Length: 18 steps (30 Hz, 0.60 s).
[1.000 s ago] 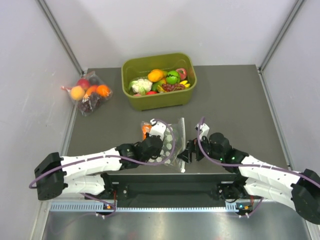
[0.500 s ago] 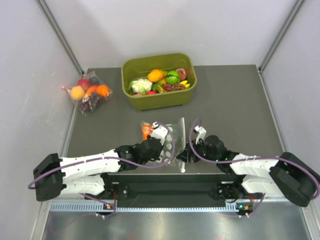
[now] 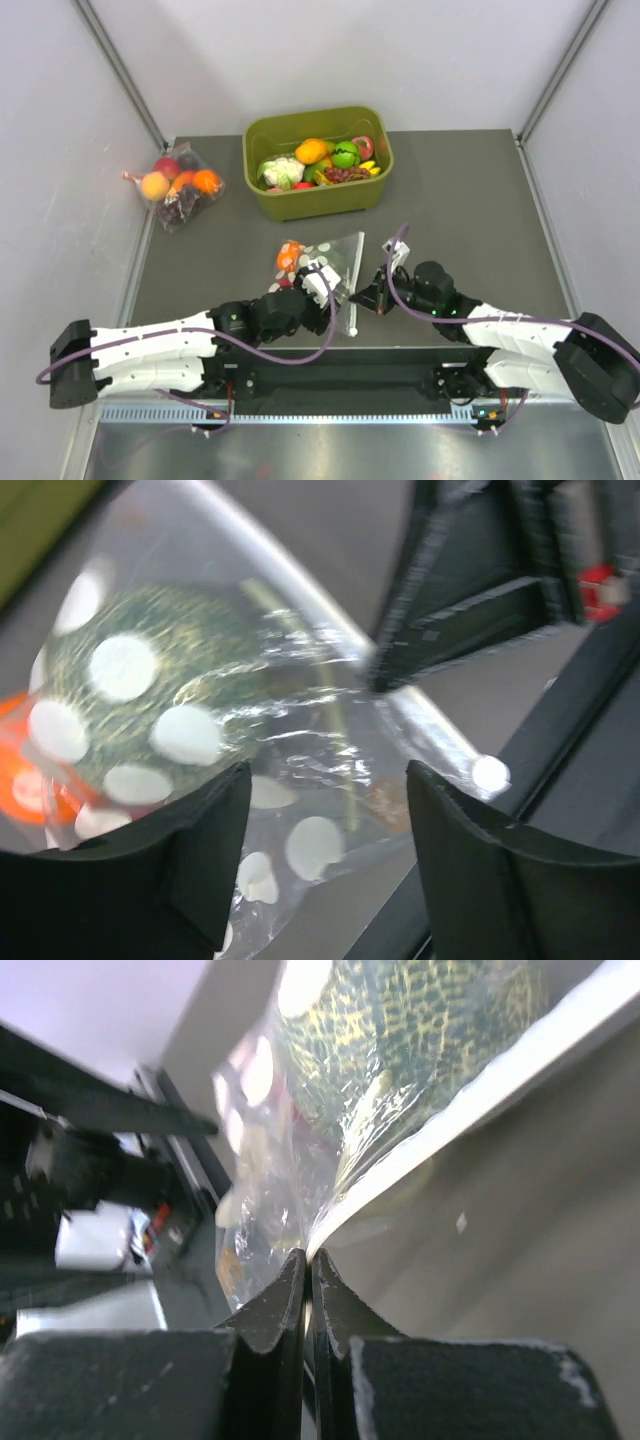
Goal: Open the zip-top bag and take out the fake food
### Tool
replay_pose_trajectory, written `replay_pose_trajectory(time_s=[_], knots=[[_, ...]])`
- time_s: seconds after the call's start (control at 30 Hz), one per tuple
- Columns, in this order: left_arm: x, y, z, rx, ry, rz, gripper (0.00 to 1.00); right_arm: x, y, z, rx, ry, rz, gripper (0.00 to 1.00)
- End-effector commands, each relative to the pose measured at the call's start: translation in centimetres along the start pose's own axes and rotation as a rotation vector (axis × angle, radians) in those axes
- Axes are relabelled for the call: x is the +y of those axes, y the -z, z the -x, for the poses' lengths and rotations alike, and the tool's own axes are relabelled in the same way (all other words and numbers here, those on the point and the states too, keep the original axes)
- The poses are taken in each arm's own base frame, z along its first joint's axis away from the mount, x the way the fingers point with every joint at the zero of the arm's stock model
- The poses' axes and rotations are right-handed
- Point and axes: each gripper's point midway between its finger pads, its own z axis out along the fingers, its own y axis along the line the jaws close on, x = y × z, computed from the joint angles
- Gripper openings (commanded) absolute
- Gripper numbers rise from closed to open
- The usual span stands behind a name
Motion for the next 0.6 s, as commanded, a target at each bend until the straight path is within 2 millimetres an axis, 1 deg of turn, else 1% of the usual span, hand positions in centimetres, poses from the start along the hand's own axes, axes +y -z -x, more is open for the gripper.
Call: replay_pose_trajectory(time_s=[0.0, 0.03, 0.1, 0.13, 0.17, 0.23, 0.27, 0.33, 0.37, 0.4, 0.43, 0.47, 0.53, 0.57], knots=[[-1.6, 1.3, 4.4, -0.181, -0.075, -0.099, 0.69, 2.9, -0.1, 4.9, -0.106, 0.028, 0.019, 0.00], [-2.0, 1.5, 4.5, -0.188, -0.088, -0.115, 0.74, 3.2, 0.0, 5.7, -0.121, 0.025, 0.013, 0.00], [-2.8, 1.7, 4.5, -0.199, -0.135, -0.141, 0.76, 3.5, -0.1, 6.8, -0.126, 0.003, -0.011, 0.00], [-2.8, 1.7, 4.5, -0.203, -0.148, -0.125, 0.79, 3.4, -0.2, 7.1, -0.126, -0.006, -0.018, 0.00], [-2.9, 1.8, 4.6, -0.212, -0.177, -0.114, 0.79, 3.8, -0.3, 7.9, -0.135, -0.022, -0.012, 0.00], [-3.3, 2.2, 4.6, -0.245, -0.212, -0.082, 0.79, 3.8, -0.6, 8.3, -0.132, -0.047, -0.012, 0.00], [-3.4, 2.2, 4.6, -0.249, -0.227, -0.072, 0.79, 4.2, -0.7, 8.9, -0.139, -0.066, -0.005, 0.00], [-3.2, 2.2, 4.4, -0.250, -0.254, -0.040, 0.79, 4.3, -1.1, 9.0, -0.128, -0.089, 0.001, 0.00], [-2.4, 2.0, 4.3, -0.245, -0.269, 0.015, 0.79, 4.5, -1.2, 9.4, -0.131, -0.104, 0.007, 0.00], [-2.4, 2.1, 3.9, -0.243, -0.283, 0.029, 0.80, 4.7, -1.4, 9.4, -0.122, -0.112, 0.013, 0.00], [-2.3, 2.1, 4.2, -0.257, -0.289, 0.046, 0.80, 4.8, -1.4, 9.5, -0.121, -0.115, 0.017, 0.00], [-1.7, 2.0, 4.1, -0.254, -0.300, 0.097, 0.80, 5.0, -1.5, 9.7, -0.120, -0.122, 0.021, 0.00], [-1.6, 2.0, 4.2, -0.268, -0.335, 0.130, 0.80, 5.2, -1.7, 9.5, -0.107, -0.130, 0.030, 0.00], [-1.1, 1.9, 4.4, -0.277, -0.346, 0.179, 0.80, 5.3, -1.7, 9.6, -0.105, -0.134, 0.035, 0.00]])
